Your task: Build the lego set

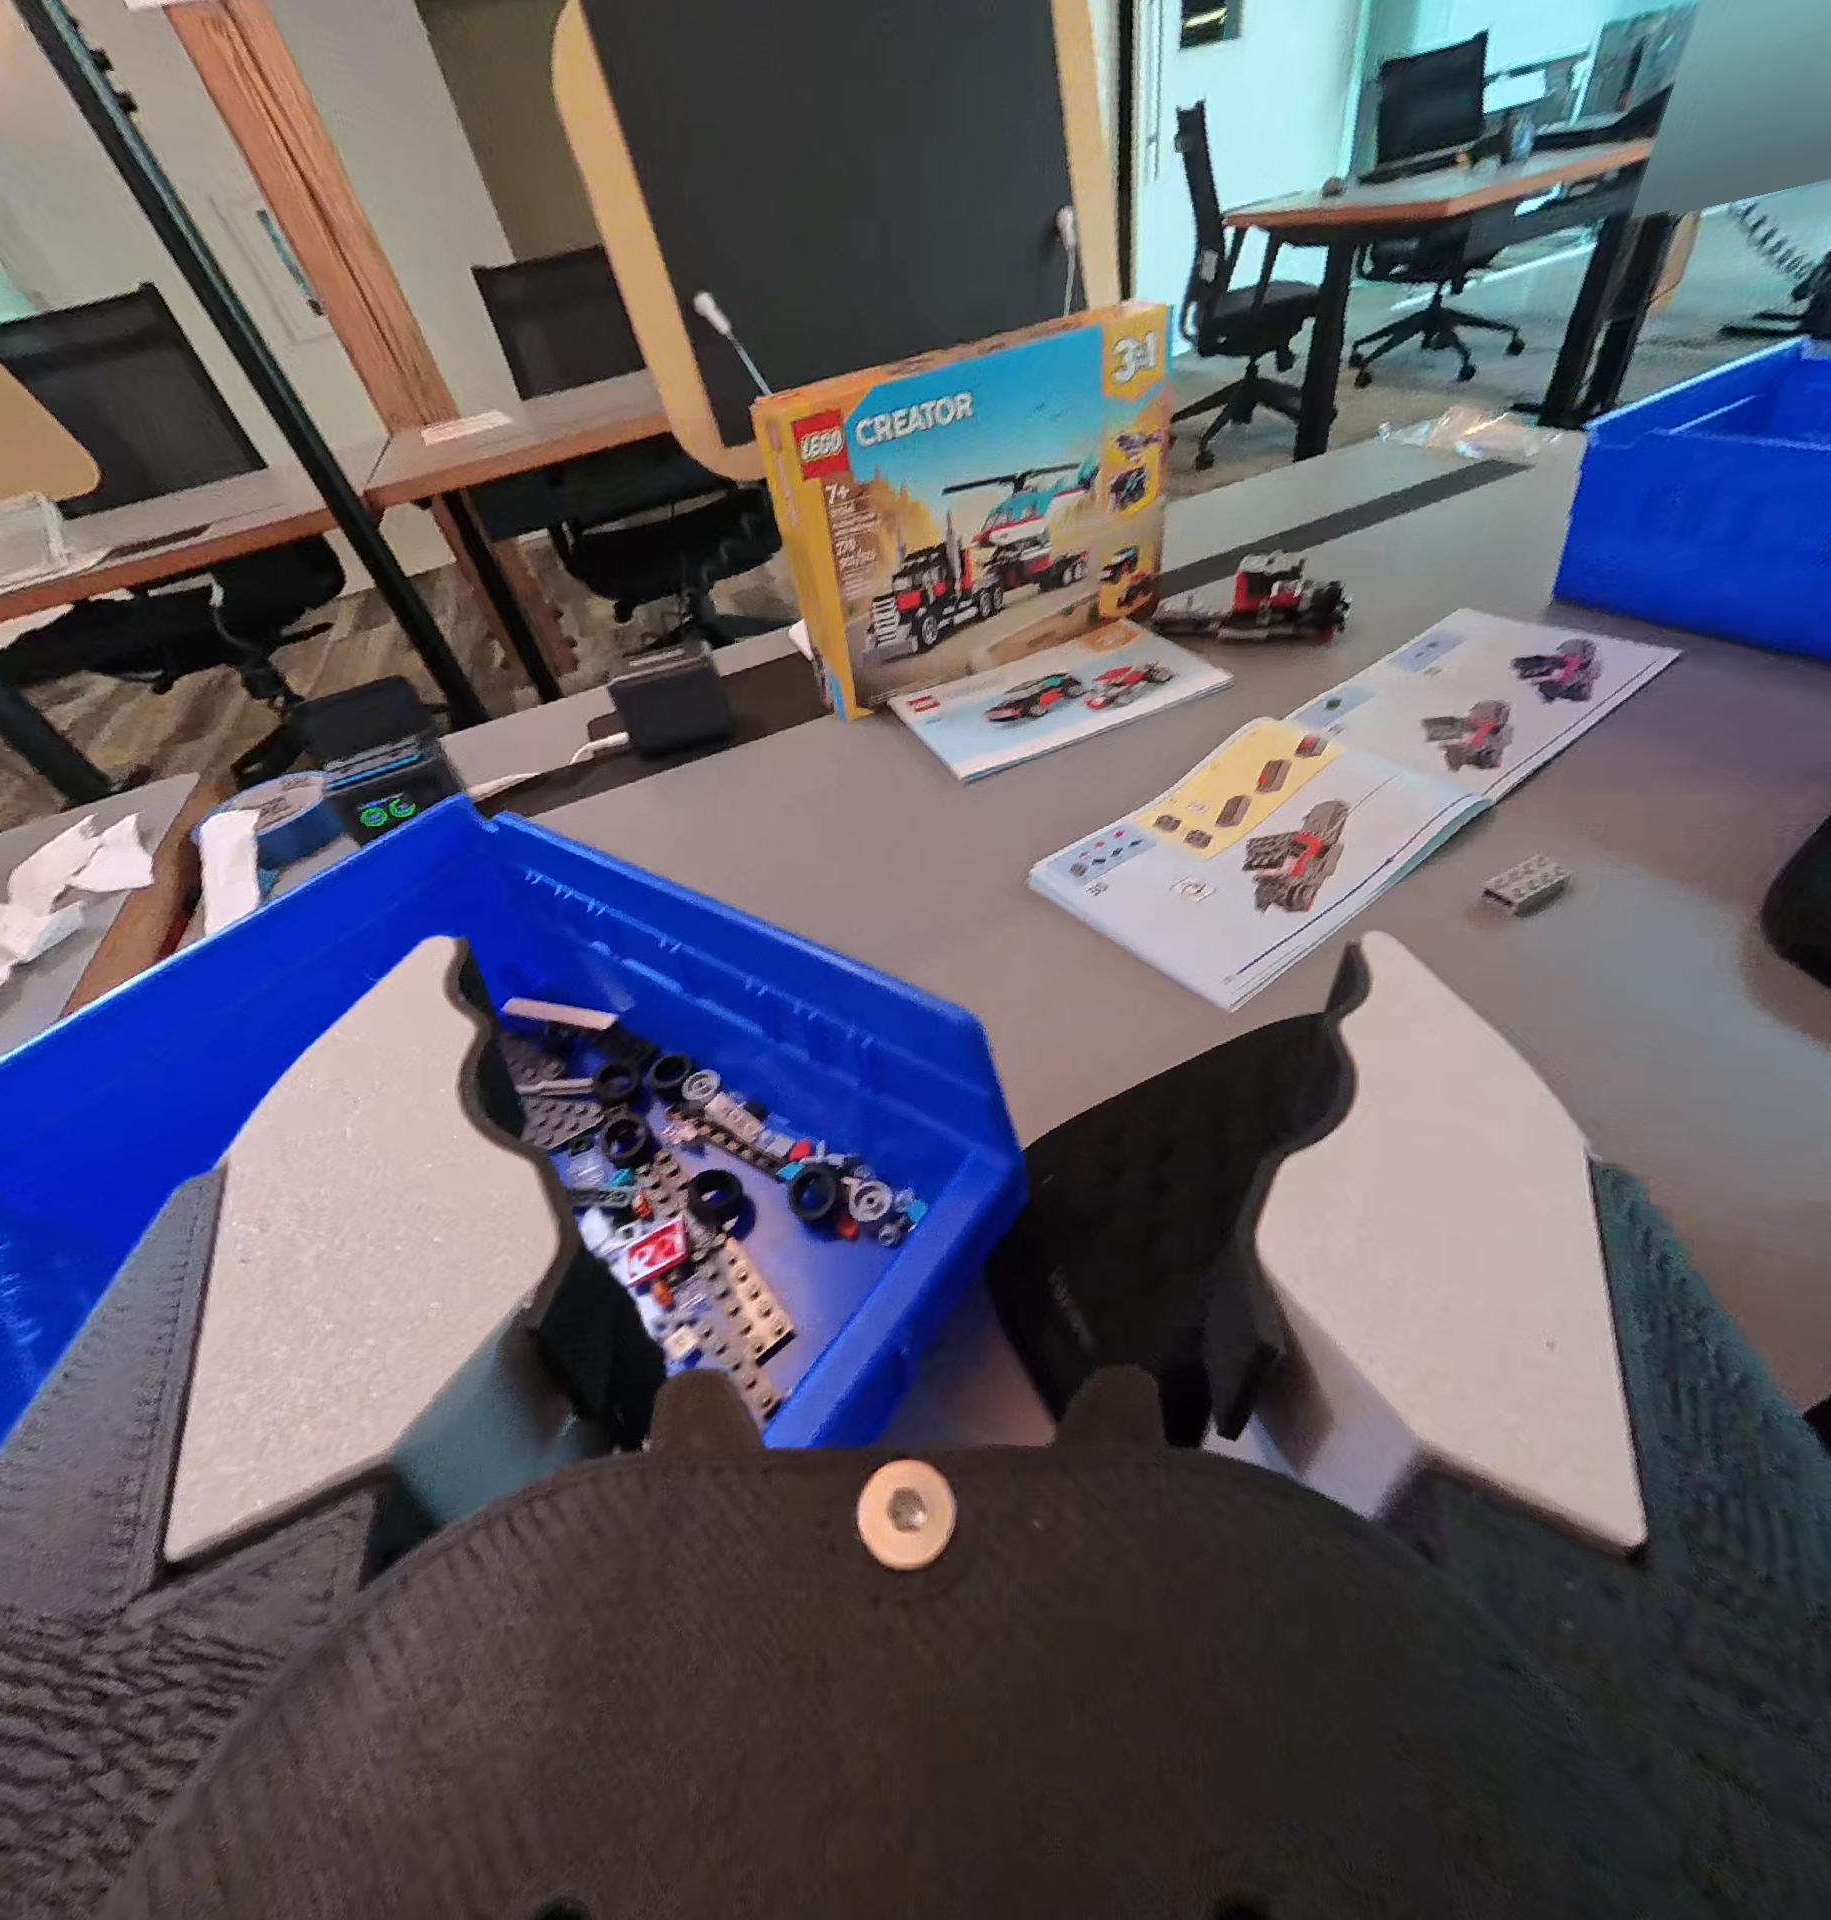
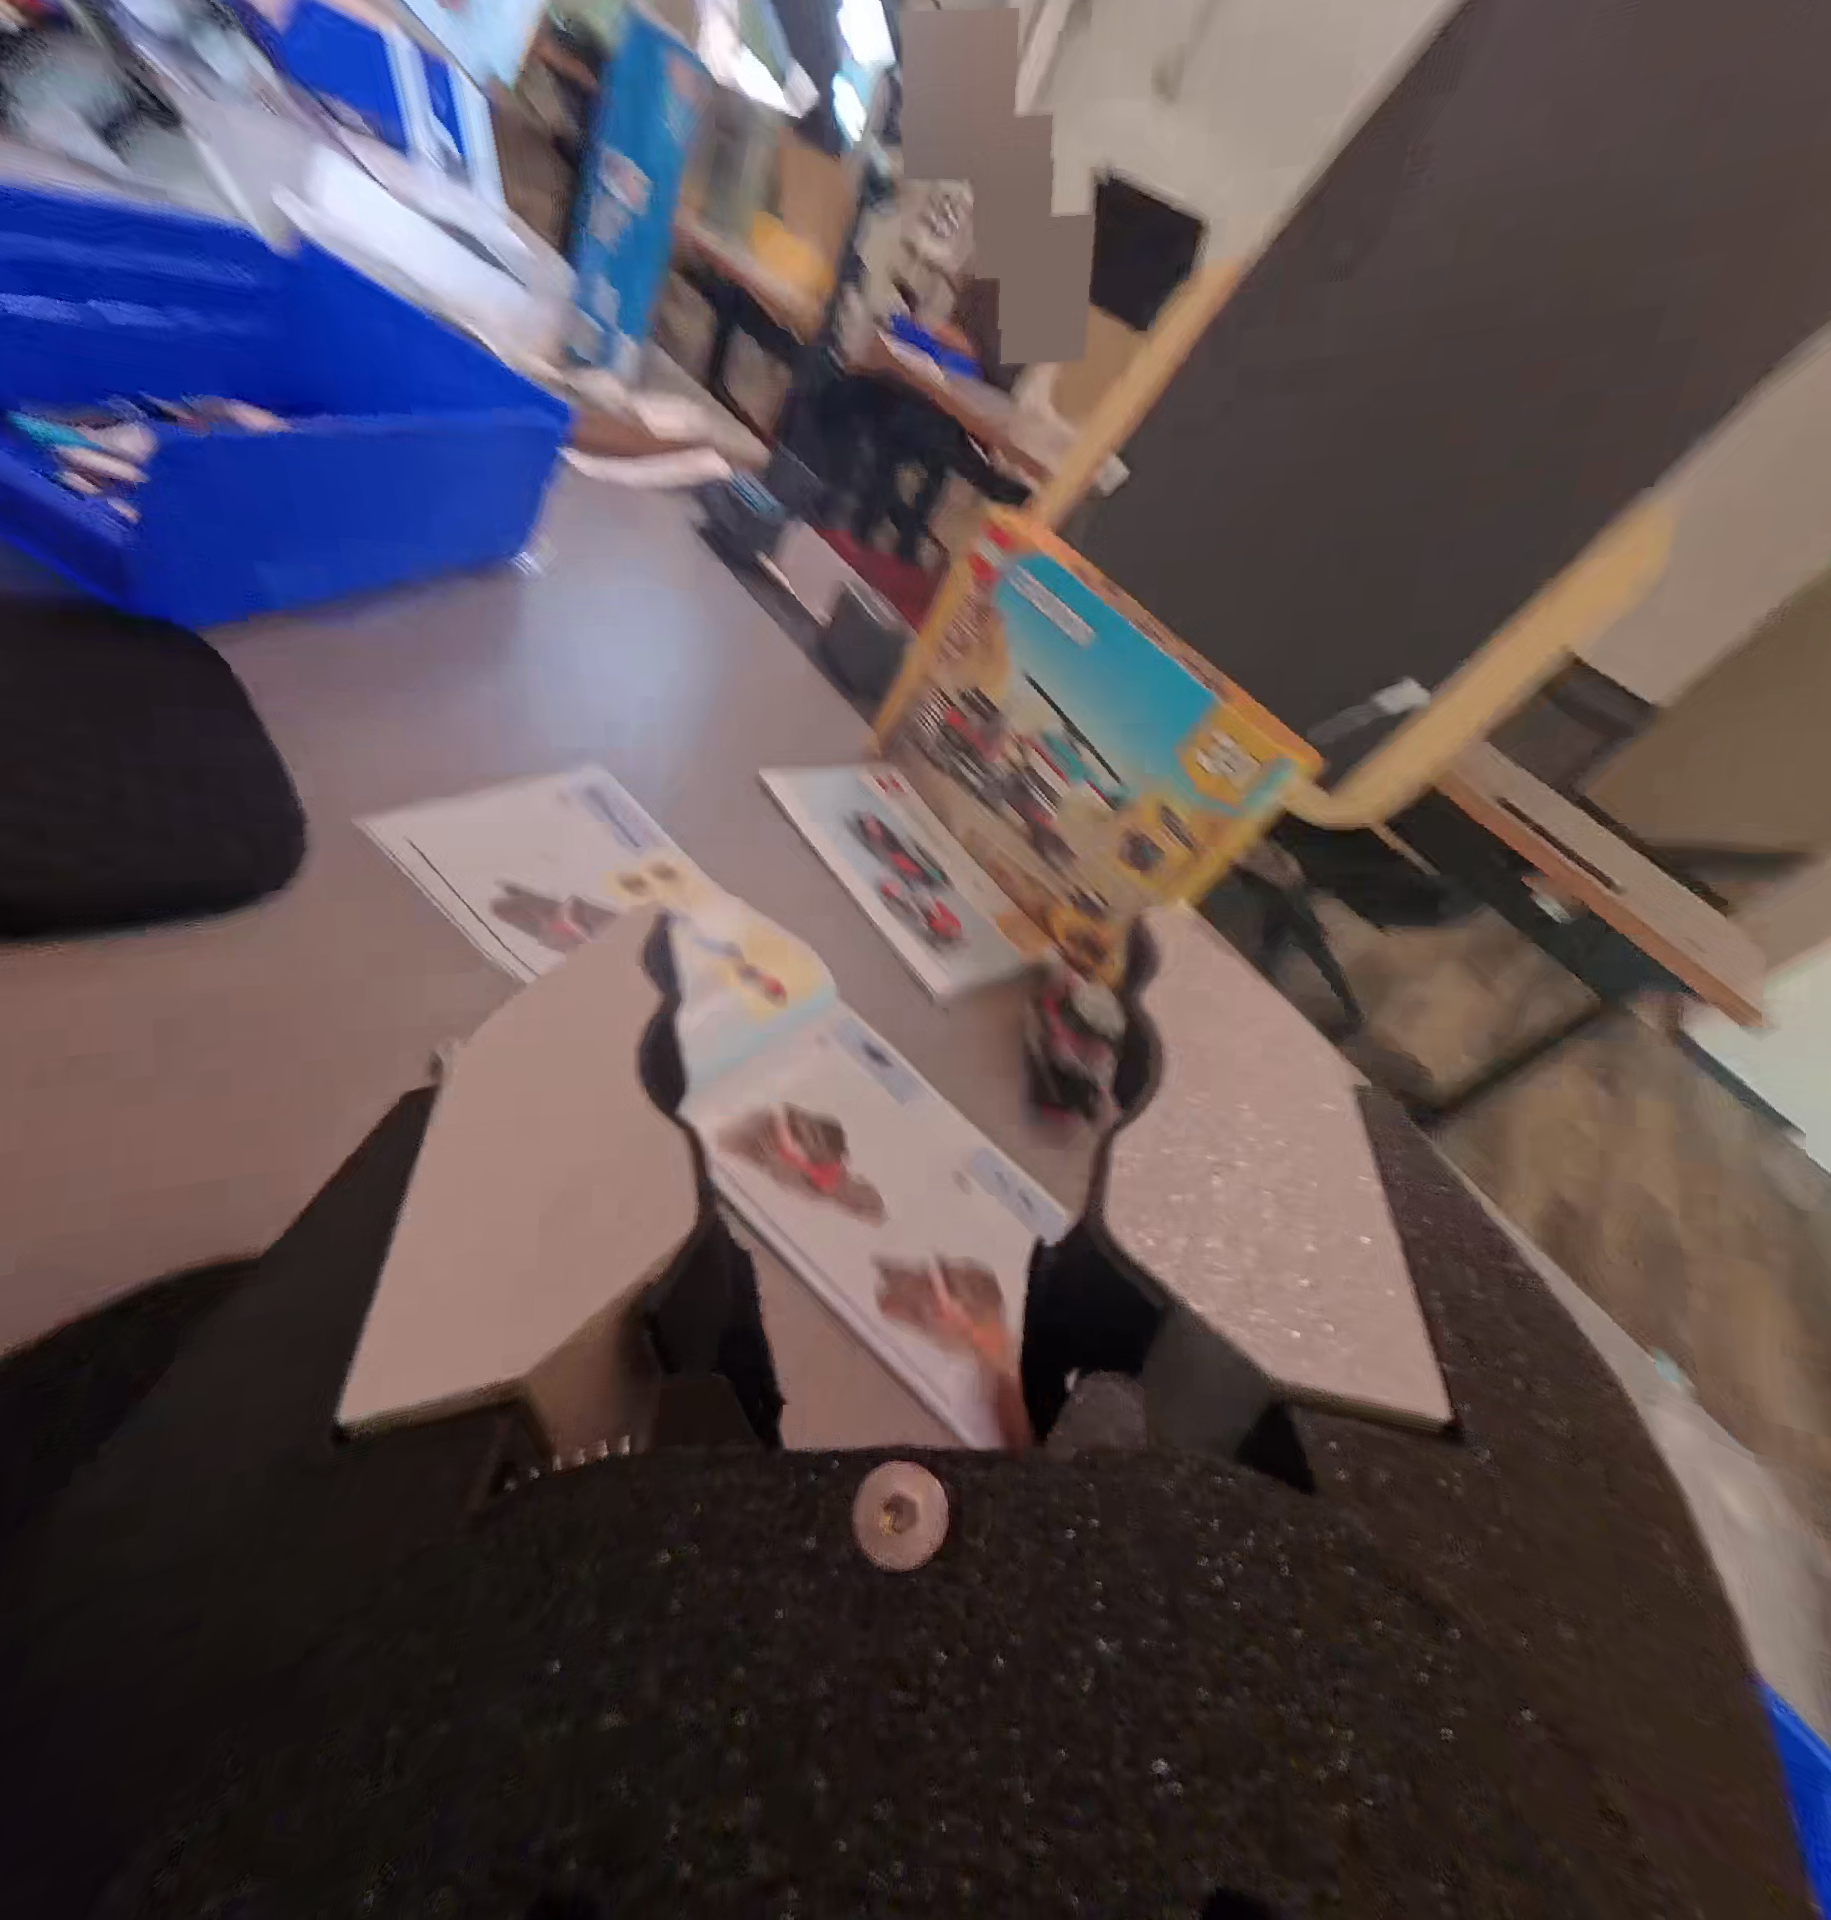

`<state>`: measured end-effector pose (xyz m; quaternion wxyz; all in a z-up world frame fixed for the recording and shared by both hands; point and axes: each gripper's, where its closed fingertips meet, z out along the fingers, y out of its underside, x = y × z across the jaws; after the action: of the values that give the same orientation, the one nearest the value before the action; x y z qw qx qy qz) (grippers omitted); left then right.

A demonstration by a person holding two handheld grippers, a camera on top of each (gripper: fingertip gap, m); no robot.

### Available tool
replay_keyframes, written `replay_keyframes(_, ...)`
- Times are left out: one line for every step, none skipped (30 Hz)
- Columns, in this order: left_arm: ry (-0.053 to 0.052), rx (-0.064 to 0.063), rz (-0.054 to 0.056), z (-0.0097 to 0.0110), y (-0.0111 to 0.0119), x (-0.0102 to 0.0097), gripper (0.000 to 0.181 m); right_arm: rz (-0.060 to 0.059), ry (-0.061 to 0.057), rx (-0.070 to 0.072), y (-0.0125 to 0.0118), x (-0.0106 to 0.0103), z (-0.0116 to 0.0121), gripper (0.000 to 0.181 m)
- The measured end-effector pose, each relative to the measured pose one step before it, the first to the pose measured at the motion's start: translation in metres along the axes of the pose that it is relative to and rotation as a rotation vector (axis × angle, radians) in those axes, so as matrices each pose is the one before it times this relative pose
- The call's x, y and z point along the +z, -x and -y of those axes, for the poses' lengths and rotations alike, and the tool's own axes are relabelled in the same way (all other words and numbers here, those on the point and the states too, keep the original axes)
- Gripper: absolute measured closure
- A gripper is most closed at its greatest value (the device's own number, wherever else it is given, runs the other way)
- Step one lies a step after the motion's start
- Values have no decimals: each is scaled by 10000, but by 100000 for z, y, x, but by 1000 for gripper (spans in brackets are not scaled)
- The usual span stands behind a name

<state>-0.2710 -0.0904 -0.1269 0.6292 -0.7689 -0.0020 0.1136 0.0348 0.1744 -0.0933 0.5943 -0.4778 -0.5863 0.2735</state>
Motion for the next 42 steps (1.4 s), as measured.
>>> replay_keyframes(-103, -101, -153, 95, -511, 395, 37, -457, 505, 110, -1135, -2040, -112, 113)
replay_keyframes(-91, -167, -196, 118, -532, 524, 37, -367, 324, 285, -1081, -2120, -174, 124)
replay_keyframes(-72, -199, -238, 156, -578, 625, 37, -368, 261, 351, -1094, -2054, -476, 134)
replay_keyframes(-38, -173, -269, 201, -641, 713, 37, -369, 325, 340, -1119, -1871, -954, 140)
replay_keyframes(-31, -100, -287, 305, -692, 775, 37, -355, 434, 299, -1065, -1571, -1465, 140)
replay_keyframes(-63, -15, -289, 441, -751, 854, 37, -310, 541, 216, -938, -1223, -1821, 140)
replay_keyframes(-91, 52, -274, 564, -796, 899, 37, -267, 526, 74, -801, -853, -1834, 140)
replay_keyframes(-89, 96, -262, 619, -809, 957, 37, -254, 289, 55, -664, -474, -1516, 140)
replay_keyframes(-61, 122, -268, 646, -863, 1010, 38, 2, 56, 85, -273, -194, -1200, 140)
replay_keyframes(-27, 130, -296, 623, -916, 1036, 39, 319, -34, 232, 156, -1, -997, 140)
replay_keyframes(-25, 115, -330, 612, -973, 1078, 41, 534, 26, 371, 449, 111, -1004, 143)
replay_keyframes(-59, 60, -346, 628, -943, 1131, 41, 517, 157, 337, 429, 165, -1100, 146)
replay_keyframes(-76, -5, -370, 602, -900, 1185, 41, 305, 227, 189, 166, 196, -1132, 148)
replay_keyframes(-49, -43, -416, 517, -870, 1223, 42, 139, 227, 29, -9, 200, -1080, 149)
replay_keyframes(-2, -52, -435, 425, -789, 1220, 43, 124, 168, -127, 2, 176, -930, 149)
replay_keyframes(57, -36, -369, 326, -619, 1196, 44, 96, 59, -184, -38, 153, -677, 149)
replay_keyframes(125, 8, -244, 249, -393, 1114, 45, 66, -5, -137, -97, 97, -478, 150)
replay_keyframes(171, 68, -153, 196, -248, 1011, 47, 29, 10, -64, -183, 62, -394, 151)
replay_keyframes(178, 126, -95, 172, -162, 897, 47, -20, 26, -6, -259, 20, -352, 152)
replay_keyframes(162, 163, -68, 155, -134, 801, 47, -24, 25, 31, -247, 2, -351, 152)
replay_keyframes(133, 161, -91, 122, -158, 703, 47, 14, 47, 80, -194, -9, -384, 152)
replay_keyframes(110, 117, -112, 78, -169, 630, 47, 81, 99, 138, -83, 23, -472, 152)
replay_keyframes(103, 51, -99, 3, -148, 567, 48, 137, 138, 141, 19, 50, -527, 152)
replay_keyframes(94, -10, -65, -59, -87, 532, 48, 110, 102, 77, -6, 103, -473, 153)
replay_keyframes(82, -45, -28, -114, -20, 470, 48, 54, -11, 27, -55, 149, -289, 155)
replay_keyframes(90, -55, -5, -175, 20, 424, 49, 71, -122, -23, -5, 193, -95, 156)
replay_keyframes(123, -59, 12, -240, 74, 392, 49, 106, -228, -91, 80, 226, 128, 159)
replay_keyframes(152, -60, 31, -265, 103, 356, 50, 105, -279, -129, 121, 229, 281, 160)
replay_keyframes(143, -49, 33, -242, 103, 310, 51, 134, -225, -102, 167, 220, 291, 161)
replay_keyframes(98, -30, -5, -172, 35, 289, 52, 218, -122, -31, 266, 232, 209, 163)
replay_keyframes(50, -14, -48, -100, -61, 266, 53, 245, -32, 41, 286, 270, 84, 163)
replay_keyframes(29, -1, -52, -68, -76, 255, 53, 226, 81, 78, 248, 294, -117, 163)
replay_keyframes(51, 18, -49, -109, -67, 226, 53, 222, 150, 73, 255, 341, -253, 164)
replay_keyframes(95, 38, -50, -181, -63, 205, 54, 219, 161, 47, 264, 378, -278, 163)
replay_keyframes(123, 51, -40, -229, -35, 176, 55, 235, 171, 31, 288, 401, -287, 163)
replay_keyframes(125, 49, -26, -215, -12, 156, 55, 310, 169, 34, 417, 414, -252, 163)
replay_keyframes(117, 40, -20, -209, 19, 127, 55, 406, 168, 46, 575, 407, -206, 164)
replay_keyframes(99, 38, -16, -173, 26, 88, 55, 473, 144, 68, 682, 381, -165, 172)
replay_keyframes(47, 35, 18, -81, 79, 29, 55, 420, -24, 124, 559, 257, 75, 177)
replay_keyframes(-33, 25, 47, 52, 132, -19, 55, 472, -20, 165, 603, 168, 49, 178)
replay_keyframes(-102, 7, 38, 133, 126, -59, 55, 548, -100, 102, 751, 147, 126, 177)
replay_keyframes(-125, -20, 15, 158, 105, -77, 55, 767, -94, -65, 1126, 116, 123, 177)
